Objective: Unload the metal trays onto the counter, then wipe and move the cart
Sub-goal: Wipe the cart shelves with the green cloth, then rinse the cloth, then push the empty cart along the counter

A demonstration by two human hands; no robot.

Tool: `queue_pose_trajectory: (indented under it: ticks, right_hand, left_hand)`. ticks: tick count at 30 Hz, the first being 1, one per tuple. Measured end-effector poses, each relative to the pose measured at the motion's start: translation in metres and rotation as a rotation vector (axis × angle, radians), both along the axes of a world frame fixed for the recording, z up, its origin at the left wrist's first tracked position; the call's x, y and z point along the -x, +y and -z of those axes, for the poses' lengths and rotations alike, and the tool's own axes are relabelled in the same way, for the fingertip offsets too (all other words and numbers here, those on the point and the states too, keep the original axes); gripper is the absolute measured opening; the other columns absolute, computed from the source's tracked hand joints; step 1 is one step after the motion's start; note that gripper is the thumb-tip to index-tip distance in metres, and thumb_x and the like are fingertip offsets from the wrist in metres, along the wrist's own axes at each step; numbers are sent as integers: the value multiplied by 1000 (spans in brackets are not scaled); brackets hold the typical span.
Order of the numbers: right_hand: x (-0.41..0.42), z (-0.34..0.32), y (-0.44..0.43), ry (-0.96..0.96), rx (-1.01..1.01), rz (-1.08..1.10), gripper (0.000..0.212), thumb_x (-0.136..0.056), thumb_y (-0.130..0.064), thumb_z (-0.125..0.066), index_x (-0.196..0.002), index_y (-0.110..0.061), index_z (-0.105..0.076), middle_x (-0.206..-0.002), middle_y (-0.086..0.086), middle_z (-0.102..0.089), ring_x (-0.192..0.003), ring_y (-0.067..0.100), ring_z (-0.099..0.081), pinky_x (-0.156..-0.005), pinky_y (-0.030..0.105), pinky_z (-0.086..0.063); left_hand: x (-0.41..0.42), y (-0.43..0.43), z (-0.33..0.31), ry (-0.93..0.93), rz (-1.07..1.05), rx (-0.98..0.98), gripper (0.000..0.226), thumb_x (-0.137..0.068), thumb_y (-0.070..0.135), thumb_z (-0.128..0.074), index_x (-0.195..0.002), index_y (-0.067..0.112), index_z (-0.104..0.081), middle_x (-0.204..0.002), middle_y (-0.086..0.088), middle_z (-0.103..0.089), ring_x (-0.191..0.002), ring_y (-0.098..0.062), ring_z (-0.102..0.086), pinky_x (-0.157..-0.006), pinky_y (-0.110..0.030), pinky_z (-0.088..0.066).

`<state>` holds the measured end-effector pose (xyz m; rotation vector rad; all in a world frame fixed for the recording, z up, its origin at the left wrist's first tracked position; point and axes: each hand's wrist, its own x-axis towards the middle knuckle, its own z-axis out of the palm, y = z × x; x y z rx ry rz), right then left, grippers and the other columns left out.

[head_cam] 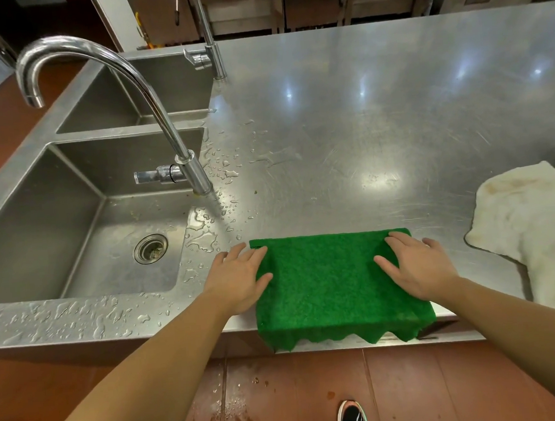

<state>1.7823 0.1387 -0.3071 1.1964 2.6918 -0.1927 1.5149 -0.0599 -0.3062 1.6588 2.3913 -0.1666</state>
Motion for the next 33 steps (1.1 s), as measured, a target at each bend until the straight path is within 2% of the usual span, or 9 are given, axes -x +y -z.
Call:
queue_pose_trajectory:
  ticks: [4, 6, 9, 11, 16, 20, 26, 28, 33]
  right_hand:
    - [18, -13, -11, 89, 6, -20, 58, -98, -52, -32, -141, -14, -40, -147, 0, -42, -132, 18, -42, -112, 42, -28]
    - [36, -22, -21, 156, 53, -20, 58, -97, -52, -34, -138, -11, -44, -143, 5, -47, -126, 23, -48, -107, 40, -37]
    - [72, -42, -39, 357, 263, 99, 60, -98, -51, -36, -141, -9, -42, -145, 10, -44, -129, 26, -46, -106, 39, -38]
    - [97, -58, -51, 470, 389, 194, 60, -99, -48, -37, -143, -7, -40, -146, 13, -43, -132, 27, -42, -108, 36, -34]
    - [148, -92, -79, 552, 448, 190, 59, -99, -46, -37, -139, -4, -43, -142, 14, -48, -126, 27, -48, -97, 29, -37]
    - [181, -116, -111, 588, 437, 87, 55, -99, -45, -39, -135, -4, -49, -139, 14, -51, -127, 28, -48, -103, 33, -36]
    - [216, -134, -168, 612, 504, -162, 54, -96, -47, -43, -134, -9, -51, -137, 9, -54, -124, 25, -51, -102, 33, -39]
    - [223, -137, -185, 604, 531, -228, 54, -95, -48, -44, -133, -10, -52, -136, 8, -55, -123, 24, -52, -101, 32, -38]
    - [221, -143, -226, 551, 540, -437, 47, -96, -45, -44, -124, -10, -56, -128, 9, -59, -115, 25, -54, -91, 29, -37]
  left_hand:
    - [-6, 4, -8, -162, -102, -144, 55, -98, 50, -35, -149, 30, -27, -155, 7, -30, -145, -18, -19, -115, -42, -22]
    - [-9, 6, -20, -321, -216, -241, 53, -98, 48, -39, -148, 30, -32, -153, 6, -35, -141, -17, -27, -114, -42, -27]
    - [-9, 7, -41, -636, -425, -361, 53, -98, 48, -41, -148, 33, -30, -150, 3, -39, -134, -20, -41, -110, -40, -34]
    - [-7, 3, -54, -701, -432, -396, 54, -98, 48, -42, -149, 38, -27, -149, 2, -41, -127, -21, -49, -107, -42, -38]
    - [6, -25, -84, -715, -473, -519, 54, -98, 47, -43, -149, 37, -27, -147, 2, -44, -123, -19, -51, -103, -36, -39]
    - [19, -62, -103, -636, -506, -579, 54, -97, 50, -43, -147, 38, -30, -144, 1, -48, -119, -19, -54, -100, -35, -41]
    - [30, -135, -129, -444, -683, -633, 46, -96, 48, -46, -139, 34, -43, -104, 9, -64, -107, -17, -59, -88, -29, -42]
    - [28, -159, -136, -374, -745, -624, 44, -96, 47, -46, -138, 35, -45, -103, 4, -67, -102, -17, -60, -84, -27, -42]
    - [4, -218, -147, -265, -885, -573, 47, -96, 49, -45, -141, 35, -42, -114, 3, -66, -107, -18, -60, -95, -33, -45]
